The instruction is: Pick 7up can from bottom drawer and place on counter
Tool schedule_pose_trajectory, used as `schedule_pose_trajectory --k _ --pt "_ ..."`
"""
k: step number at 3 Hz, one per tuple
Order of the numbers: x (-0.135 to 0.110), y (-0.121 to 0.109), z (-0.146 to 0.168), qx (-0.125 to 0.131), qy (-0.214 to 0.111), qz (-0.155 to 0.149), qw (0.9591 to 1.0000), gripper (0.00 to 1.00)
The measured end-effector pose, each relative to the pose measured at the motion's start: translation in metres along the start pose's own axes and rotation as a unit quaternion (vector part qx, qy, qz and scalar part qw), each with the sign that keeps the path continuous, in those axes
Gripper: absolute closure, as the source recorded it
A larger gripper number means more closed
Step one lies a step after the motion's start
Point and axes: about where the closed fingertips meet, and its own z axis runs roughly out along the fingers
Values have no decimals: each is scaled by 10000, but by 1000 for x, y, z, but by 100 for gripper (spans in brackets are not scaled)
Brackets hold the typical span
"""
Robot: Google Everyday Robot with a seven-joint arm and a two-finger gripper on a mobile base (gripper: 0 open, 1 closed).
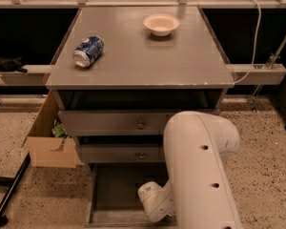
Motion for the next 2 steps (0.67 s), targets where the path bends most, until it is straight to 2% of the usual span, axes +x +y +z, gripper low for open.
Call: schedule_pose_trajectory --k 1,2 --pt "0 -1 1 -1 -1 5 10000 100" --pt "-1 -8 7 110 -205 -601 9979 100"
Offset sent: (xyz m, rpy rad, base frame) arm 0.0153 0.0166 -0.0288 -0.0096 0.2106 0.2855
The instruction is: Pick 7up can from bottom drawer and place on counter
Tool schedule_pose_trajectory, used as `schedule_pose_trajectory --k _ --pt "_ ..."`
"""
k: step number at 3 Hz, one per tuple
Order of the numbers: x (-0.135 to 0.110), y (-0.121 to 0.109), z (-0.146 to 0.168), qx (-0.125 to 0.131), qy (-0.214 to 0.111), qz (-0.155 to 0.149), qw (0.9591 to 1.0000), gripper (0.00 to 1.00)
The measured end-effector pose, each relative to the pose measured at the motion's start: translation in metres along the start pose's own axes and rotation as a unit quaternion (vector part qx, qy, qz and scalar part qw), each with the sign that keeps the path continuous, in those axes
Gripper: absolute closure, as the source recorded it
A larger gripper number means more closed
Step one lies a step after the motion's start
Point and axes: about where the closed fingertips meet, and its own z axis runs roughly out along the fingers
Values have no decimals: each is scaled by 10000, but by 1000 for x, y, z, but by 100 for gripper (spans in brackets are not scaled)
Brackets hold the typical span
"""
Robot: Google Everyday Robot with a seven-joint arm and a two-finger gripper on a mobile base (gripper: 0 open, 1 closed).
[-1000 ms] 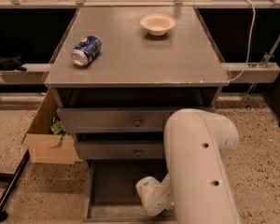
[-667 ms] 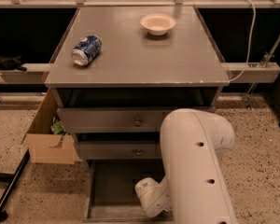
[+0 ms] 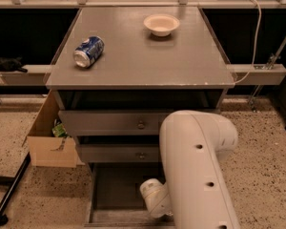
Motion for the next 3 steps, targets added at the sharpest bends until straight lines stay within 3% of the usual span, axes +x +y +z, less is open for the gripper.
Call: schedule_pose_trajectory --k 1,2,3 --pt "1 -2 -6 541 -343 -788 9948 100" --pt "1 -2 -6 541 -343 -788 9948 100" --pt "5 -4 -9 533 -478 -981 9926 100"
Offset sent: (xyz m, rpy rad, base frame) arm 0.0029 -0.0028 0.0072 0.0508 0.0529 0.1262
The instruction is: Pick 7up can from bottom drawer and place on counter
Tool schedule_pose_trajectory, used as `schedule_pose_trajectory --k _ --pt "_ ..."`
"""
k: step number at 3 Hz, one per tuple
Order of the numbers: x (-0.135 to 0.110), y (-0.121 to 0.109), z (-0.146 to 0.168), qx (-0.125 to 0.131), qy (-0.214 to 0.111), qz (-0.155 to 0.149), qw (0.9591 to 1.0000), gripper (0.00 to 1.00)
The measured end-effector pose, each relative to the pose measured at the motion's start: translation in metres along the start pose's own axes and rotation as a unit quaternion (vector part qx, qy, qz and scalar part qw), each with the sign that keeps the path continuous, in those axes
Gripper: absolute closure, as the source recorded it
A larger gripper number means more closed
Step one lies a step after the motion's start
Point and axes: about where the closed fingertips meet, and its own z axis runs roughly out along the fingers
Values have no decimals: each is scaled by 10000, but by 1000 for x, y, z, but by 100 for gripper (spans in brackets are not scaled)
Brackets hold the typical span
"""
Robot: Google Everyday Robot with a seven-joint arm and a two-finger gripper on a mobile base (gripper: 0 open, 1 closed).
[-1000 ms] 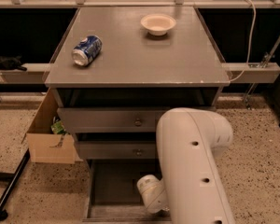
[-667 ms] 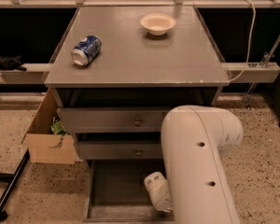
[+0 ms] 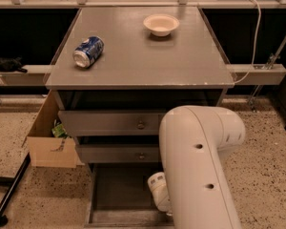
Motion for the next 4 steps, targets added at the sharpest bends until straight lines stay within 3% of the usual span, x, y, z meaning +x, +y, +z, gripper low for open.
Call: schedule_pose_trajectory --k 1,2,3,4 --pt "8 13 -24 35 108 -27 9999 100" --pt "6 69 -87 -79 533 357 9979 100" --pt "-19 160 -164 -241 1003 550 9931 100" --pt "-18 157 -162 -226 984 561 9933 100"
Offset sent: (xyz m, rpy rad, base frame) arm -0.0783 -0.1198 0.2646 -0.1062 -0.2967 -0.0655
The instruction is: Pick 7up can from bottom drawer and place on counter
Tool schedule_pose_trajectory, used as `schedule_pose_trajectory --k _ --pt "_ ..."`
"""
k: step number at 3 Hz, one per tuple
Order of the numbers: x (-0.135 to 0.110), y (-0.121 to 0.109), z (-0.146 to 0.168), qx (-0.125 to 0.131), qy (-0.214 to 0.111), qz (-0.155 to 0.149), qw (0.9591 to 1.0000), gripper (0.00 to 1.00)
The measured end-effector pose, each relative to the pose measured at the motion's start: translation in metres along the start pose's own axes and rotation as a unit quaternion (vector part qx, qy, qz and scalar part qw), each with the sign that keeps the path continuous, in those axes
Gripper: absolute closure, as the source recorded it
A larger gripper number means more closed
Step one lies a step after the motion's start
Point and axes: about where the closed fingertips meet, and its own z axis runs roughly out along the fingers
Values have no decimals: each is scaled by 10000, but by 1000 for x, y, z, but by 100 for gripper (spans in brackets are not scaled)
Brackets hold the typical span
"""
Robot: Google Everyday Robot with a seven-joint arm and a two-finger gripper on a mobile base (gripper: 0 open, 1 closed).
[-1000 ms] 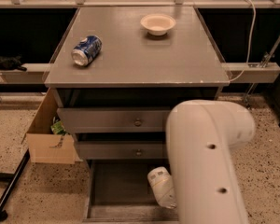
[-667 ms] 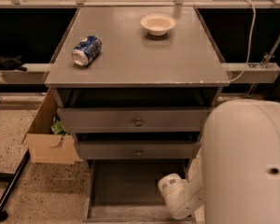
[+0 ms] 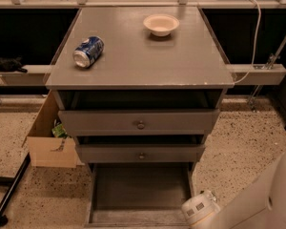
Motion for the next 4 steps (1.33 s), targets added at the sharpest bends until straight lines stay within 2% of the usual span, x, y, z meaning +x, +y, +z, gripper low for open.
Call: schedule_pose_trajectory --k 1,2,3,4 --pt "8 8 -18 -105 125 -4 9999 100" --pt "-4 73 -67 -638 363 493 9961 100" --pt "-64 182 -128 -1294 436 1167 9837 100" --pt "-63 193 -136 -1383 582 1183 9816 100"
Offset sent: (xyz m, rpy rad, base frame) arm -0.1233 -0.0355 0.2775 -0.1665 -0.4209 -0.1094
